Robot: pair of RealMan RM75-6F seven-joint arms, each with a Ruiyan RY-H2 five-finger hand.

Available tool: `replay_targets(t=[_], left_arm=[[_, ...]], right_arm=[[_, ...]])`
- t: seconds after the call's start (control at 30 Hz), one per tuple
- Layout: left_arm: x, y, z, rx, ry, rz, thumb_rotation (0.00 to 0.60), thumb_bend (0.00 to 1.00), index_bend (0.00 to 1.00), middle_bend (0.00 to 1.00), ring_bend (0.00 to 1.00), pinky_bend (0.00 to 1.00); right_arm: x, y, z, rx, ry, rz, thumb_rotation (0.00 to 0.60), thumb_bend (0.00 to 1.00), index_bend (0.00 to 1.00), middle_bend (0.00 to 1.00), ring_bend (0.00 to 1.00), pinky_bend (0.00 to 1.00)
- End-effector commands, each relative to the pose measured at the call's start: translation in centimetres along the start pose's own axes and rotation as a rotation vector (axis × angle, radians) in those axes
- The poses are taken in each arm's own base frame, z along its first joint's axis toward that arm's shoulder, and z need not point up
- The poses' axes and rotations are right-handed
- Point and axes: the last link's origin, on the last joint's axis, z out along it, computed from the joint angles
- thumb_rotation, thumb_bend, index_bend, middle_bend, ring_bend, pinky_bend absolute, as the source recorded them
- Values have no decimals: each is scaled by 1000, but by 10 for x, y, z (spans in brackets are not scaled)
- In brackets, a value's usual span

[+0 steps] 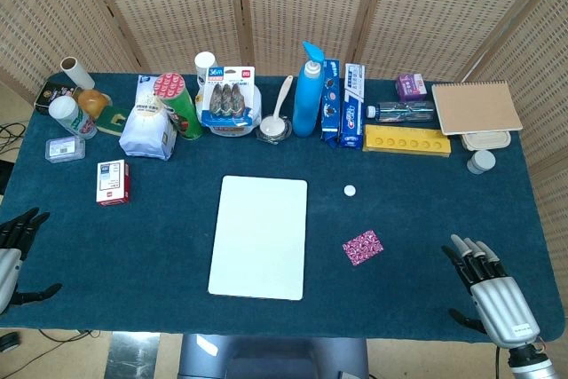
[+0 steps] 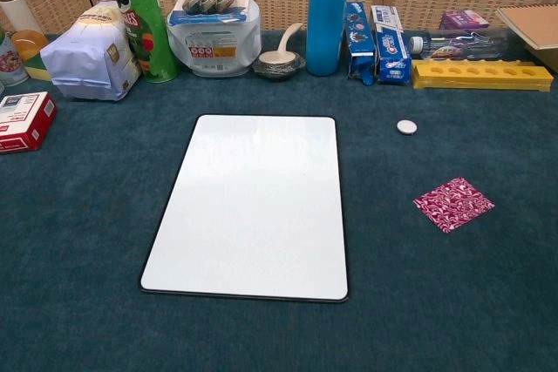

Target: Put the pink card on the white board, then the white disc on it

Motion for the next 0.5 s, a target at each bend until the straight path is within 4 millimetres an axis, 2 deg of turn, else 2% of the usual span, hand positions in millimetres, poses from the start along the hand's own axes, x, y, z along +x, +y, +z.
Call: replay_targets(t=[0.03, 0.3, 0.5], left_arm=[[0, 0, -1, -3, 4, 1, 600, 78, 0, 0, 0, 47], [2, -1, -3, -12, 9, -7, 600, 78, 0, 0, 0, 47], [3, -5, -5, -15, 7, -12, 600, 77, 0, 0, 0, 47]], right_arm=[[-1, 0, 1, -1, -6, -2, 600, 172, 7, 0, 0, 0], [-9, -5, 5, 26, -26, 2, 600, 192, 47, 0, 0, 0], [-17, -15, 23, 81, -33, -11, 600, 224, 103, 0, 0, 0]])
